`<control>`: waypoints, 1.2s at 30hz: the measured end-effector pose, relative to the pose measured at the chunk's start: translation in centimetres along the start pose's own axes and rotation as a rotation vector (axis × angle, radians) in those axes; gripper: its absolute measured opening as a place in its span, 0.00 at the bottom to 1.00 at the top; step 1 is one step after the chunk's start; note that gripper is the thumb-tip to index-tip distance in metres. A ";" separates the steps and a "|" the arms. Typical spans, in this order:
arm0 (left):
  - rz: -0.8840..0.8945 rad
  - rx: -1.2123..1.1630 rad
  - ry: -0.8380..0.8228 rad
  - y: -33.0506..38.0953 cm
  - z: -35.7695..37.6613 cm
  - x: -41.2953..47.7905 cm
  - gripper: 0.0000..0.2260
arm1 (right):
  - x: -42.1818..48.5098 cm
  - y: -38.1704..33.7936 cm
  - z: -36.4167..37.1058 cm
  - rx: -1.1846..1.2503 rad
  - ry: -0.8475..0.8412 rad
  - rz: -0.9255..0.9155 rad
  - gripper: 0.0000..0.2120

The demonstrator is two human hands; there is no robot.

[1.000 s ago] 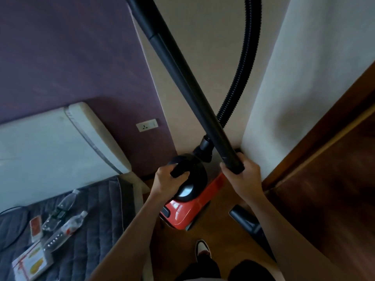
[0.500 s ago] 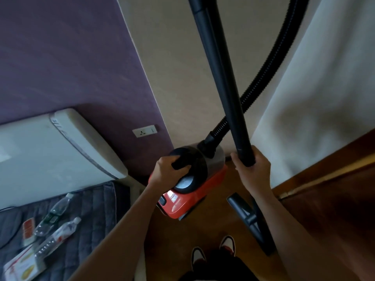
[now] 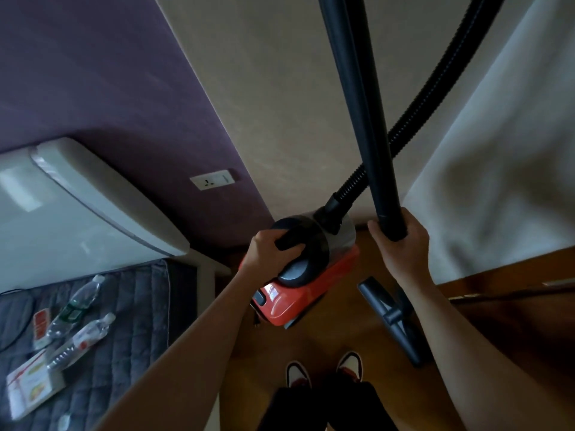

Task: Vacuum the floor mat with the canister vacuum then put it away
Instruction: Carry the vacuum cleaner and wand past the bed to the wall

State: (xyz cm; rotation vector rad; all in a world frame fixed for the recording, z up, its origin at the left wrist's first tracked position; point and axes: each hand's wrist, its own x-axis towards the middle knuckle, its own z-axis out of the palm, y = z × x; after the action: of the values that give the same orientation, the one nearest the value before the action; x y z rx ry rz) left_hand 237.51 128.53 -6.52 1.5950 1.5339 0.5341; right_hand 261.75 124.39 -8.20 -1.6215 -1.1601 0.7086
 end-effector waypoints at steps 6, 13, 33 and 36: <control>0.056 0.028 -0.060 -7.5 5.6 4.3 0.11 | 1.3 8.1 3.5 0.027 0.015 -0.014 0.16; 0.080 0.071 -0.127 -18.8 14.6 10.2 0.10 | 2.2 22.3 7.4 -0.004 0.037 0.009 0.14; 0.189 0.123 -0.149 -40.8 33.9 22.2 0.08 | 8.7 49.3 14.7 0.047 0.340 -0.165 0.08; 0.172 0.134 -0.188 -41.9 34.8 23.0 0.07 | 9.3 49.9 15.1 0.077 0.369 -0.166 0.09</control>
State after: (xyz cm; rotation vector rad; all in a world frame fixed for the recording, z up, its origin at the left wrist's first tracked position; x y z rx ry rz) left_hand 243.35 136.88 -64.72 1.8369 1.3234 0.3682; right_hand 269.83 135.58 -59.30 -1.4942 -0.9707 0.3254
